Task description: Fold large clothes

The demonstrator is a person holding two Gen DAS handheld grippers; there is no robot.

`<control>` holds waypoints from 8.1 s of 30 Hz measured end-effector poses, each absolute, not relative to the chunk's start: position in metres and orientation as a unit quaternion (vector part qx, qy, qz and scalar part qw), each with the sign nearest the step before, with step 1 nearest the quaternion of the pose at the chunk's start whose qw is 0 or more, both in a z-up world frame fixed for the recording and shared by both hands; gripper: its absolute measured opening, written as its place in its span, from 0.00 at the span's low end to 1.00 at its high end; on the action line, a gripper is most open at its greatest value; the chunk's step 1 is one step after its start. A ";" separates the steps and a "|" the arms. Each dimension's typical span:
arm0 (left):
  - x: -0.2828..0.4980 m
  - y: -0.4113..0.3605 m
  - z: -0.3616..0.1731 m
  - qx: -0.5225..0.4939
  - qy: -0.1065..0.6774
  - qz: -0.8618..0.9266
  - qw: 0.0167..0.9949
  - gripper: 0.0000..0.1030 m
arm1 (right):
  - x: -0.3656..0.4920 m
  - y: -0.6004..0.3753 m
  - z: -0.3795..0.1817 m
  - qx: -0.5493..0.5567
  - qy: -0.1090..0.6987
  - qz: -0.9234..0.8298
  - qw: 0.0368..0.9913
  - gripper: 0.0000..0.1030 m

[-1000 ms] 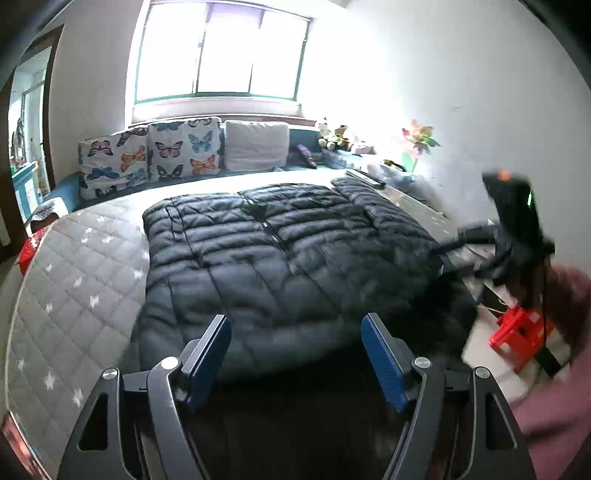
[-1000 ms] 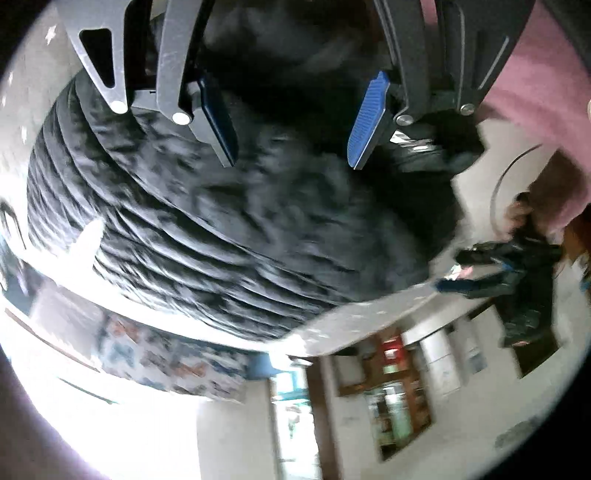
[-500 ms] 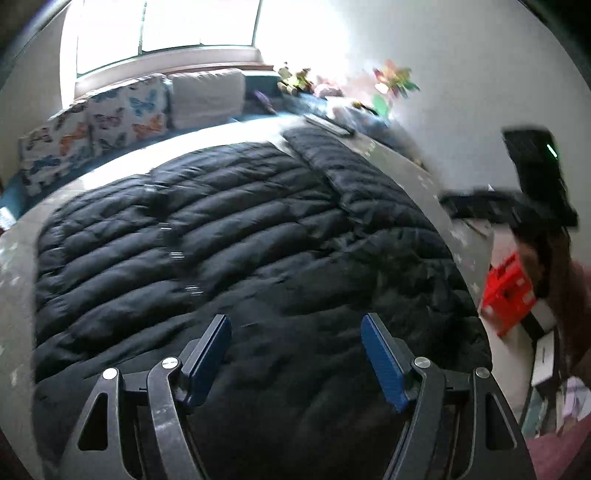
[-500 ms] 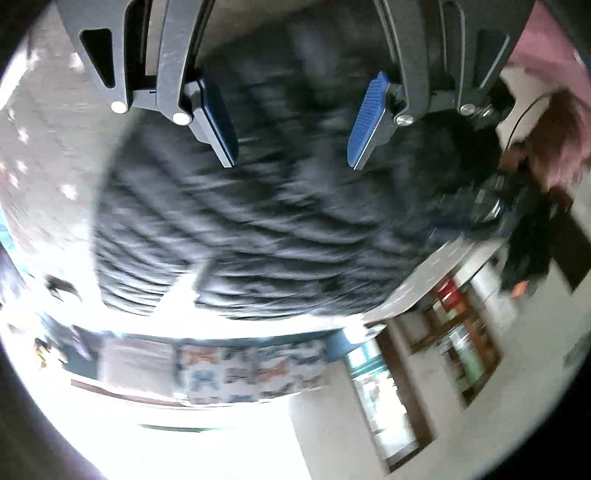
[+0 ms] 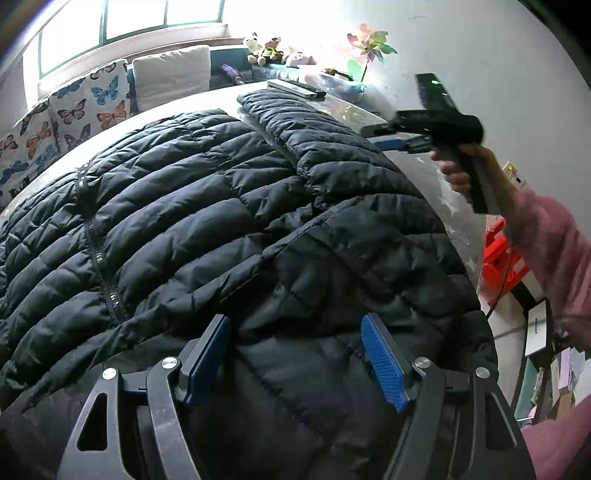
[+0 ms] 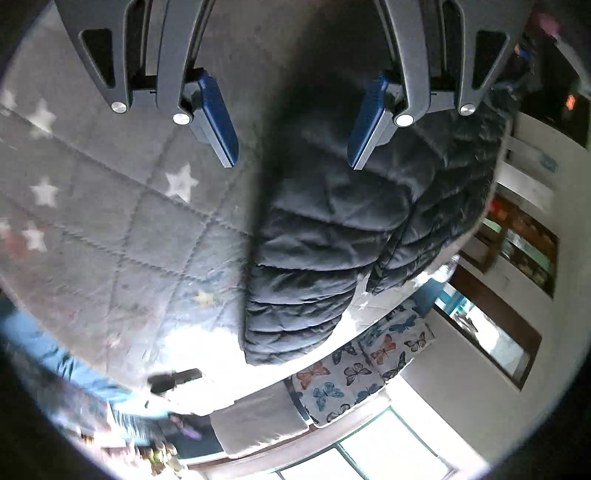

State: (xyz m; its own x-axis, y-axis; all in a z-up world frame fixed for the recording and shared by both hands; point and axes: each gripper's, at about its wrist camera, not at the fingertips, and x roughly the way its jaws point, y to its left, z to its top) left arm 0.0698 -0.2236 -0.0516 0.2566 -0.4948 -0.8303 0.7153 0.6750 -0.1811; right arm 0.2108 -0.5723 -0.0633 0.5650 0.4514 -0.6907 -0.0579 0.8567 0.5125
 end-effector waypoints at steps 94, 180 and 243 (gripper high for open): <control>0.071 -0.004 0.033 0.002 0.380 -0.241 0.893 0.83 | 0.071 -0.369 -0.007 0.037 0.399 0.232 0.886 0.45; 0.059 -0.016 -0.056 0.081 0.394 -0.188 0.896 0.86 | 0.071 -0.288 -0.048 -0.161 0.394 0.271 0.863 0.53; 0.067 -0.023 -0.057 0.119 0.413 -0.210 0.878 0.92 | -0.104 -0.259 -0.085 -0.494 0.259 0.408 0.723 0.71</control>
State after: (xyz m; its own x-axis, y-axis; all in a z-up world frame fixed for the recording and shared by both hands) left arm 0.0667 -0.0233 -0.0568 0.5715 -0.2700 -0.7749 0.4672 0.8834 0.0367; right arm -0.1040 -0.2592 -0.0846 0.5341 0.3334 -0.7769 -0.8449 0.1789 -0.5041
